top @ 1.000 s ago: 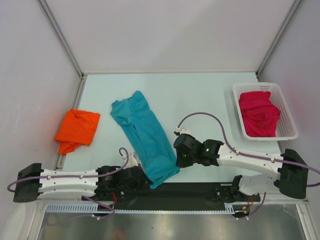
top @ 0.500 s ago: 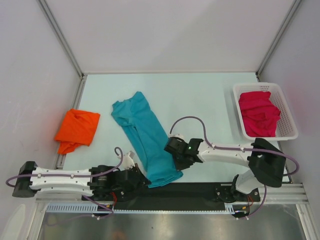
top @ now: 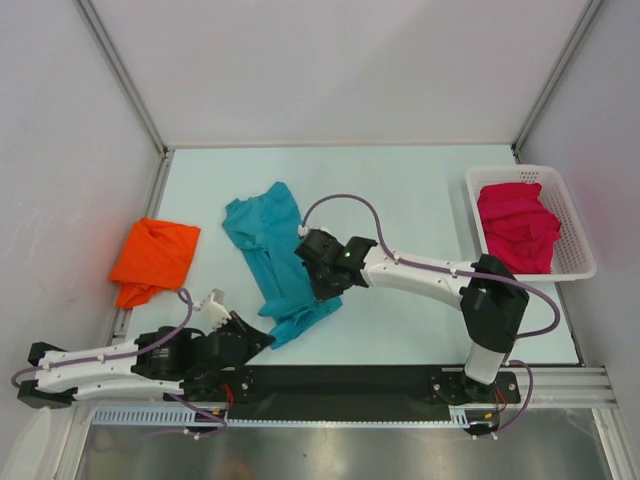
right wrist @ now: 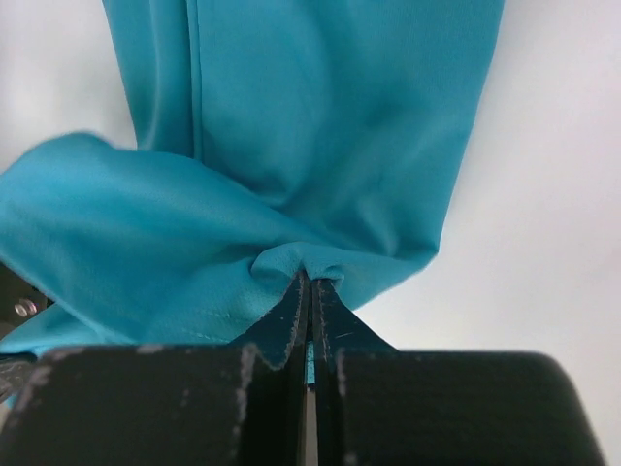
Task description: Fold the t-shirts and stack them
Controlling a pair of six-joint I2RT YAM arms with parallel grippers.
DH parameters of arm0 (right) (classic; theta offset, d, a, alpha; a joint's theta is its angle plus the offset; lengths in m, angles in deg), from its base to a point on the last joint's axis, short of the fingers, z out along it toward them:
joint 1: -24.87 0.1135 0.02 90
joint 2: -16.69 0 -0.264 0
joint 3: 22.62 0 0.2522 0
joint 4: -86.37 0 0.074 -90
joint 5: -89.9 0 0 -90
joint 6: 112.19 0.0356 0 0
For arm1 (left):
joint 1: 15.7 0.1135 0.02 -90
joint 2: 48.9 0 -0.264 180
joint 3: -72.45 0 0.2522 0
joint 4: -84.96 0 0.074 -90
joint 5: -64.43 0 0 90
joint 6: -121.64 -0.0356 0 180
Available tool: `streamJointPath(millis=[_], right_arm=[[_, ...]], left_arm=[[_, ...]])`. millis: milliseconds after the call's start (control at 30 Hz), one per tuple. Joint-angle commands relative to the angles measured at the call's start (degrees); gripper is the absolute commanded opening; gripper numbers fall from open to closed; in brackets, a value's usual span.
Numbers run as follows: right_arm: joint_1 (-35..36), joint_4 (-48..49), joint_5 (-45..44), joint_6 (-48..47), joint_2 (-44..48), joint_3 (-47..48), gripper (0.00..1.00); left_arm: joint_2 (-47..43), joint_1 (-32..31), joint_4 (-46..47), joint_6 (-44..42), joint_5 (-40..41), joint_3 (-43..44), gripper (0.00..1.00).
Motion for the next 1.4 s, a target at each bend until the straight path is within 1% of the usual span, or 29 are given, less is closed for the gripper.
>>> streamJointPath(millis=[0, 133, 200, 233, 300, 333, 367, 400, 433, 500, 533, 600, 667, 700, 733, 767, 800, 833, 900, 1000, 1167, 1367], right_arm=[[-2.10, -2.76, 1.21, -4.45, -3.96, 6.04, 0.00], [-3.69, -3.03, 2.27, -5.42, -6.78, 8.32, 0.00], [-4.48, -3.29, 2.62, -5.85, -8.09, 9.47, 0.00], [-4.65, -3.38, 2.53, -5.94, -8.45, 9.73, 0.00], [-5.18, -3.64, 2.53, -6.21, -9.15, 10.26, 0.00], [-5.36, -3.73, 2.53, -6.30, -9.24, 10.44, 0.00], [-5.62, -3.82, 2.44, -6.30, -9.15, 10.44, 0.00], [-5.80, -3.91, 2.36, -6.38, -8.98, 10.44, 0.00], [-5.97, -3.91, 2.18, -6.38, -8.80, 10.26, 0.00], [-6.50, -3.82, 2.00, -6.47, -8.45, 10.17, 0.00], [-6.59, -3.91, 2.09, -6.65, -8.28, 10.17, 0.00], [-7.20, -3.91, 2.09, -6.82, -8.10, 10.35, 0.00], [-7.73, -3.91, 2.00, -7.26, -8.01, 10.61, 0.00], [-8.25, -3.91, 2.09, -7.35, -7.92, 10.70, 0.00], [-8.61, -3.91, 2.09, -7.52, -8.10, 11.14, 0.00], [-8.87, -3.91, 2.18, -7.70, -8.19, 11.40, 0.00], [-9.22, -3.74, 2.35, -8.05, -8.19, 11.58, 0.00], [-9.84, -3.56, 2.62, -8.23, -8.45, 12.28, 0.00], [-10.89, -3.64, 3.23, -9.02, -9.24, 13.33, 0.00], [-11.86, -4.00, 4.02, -10.16, -10.99, 15.62, 0.00], [-14.58, -4.88, 4.90, -12.01, -15.65, 20.27, 0.00], [-17.57, -7.42, 8.24, -14.29, -22.68, 27.83, 0.00]], left_arm=[[-1.21, 1.39, -8.19, 1.88, 6.55, 3.98, 0.00], [-1.38, 4.19, -9.96, 0.12, 7.70, 4.34, 0.00], [-0.86, 5.69, -8.56, -3.03, 5.86, 3.37, 0.00], [0.19, 7.44, -6.72, -4.00, 5.07, 2.93, 0.00], [1.68, 9.47, -4.17, -8.65, 2.00, 1.88, 0.00], [3.78, 12.52, -1.89, -10.76, 0.77, 1.79, 0.00], [5.11, 14.38, -0.83, -15.91, -1.59, 2.22, 0.00], [6.69, 16.49, 1.53, -19.27, -3.27, 2.58, 0.00], [10.44, 21.21, 2.34, -26.00, -4.68, 3.19, 0.00], [14.68, 25.81, 2.35, -31.32, -7.05, 5.47, 0.00], [17.66, 29.05, 2.00, -34.13, -6.89, 6.44, 0.00], [18.56, 31.53, 3.65, -37.39, -6.62, 8.55, 0.00], [18.30, 37.40, 6.72, -43.80, -8.63, 9.17, 0.00], [18.39, 40.21, 10.31, -46.17, -10.21, 9.08, 0.00], [19.44, 46.24, 12.35, -51.16, -15.01, 8.91, 0.00], [20.49, 49.35, 14.02, -53.30, -17.50, 8.56, 0.00], [21.81, 54.25, 16.99, -55.06, -20.05, 8.47, 0.00], [24.78, 55.87, 18.24, -57.60, -23.03, 8.29, 0.00], [29.08, 58.51, 21.22, -59.46, -25.94, 8.47, 0.00], [33.93, 60.01, 24.66, -60.09, -27.54, 9.26, 0.00], [39.04, 63.00, 30.63, -60.35, -30.62, 9.96, 0.00], [44.75, 66.78, 31.79, -62.37, -31.06, 14.44, 0.00]])
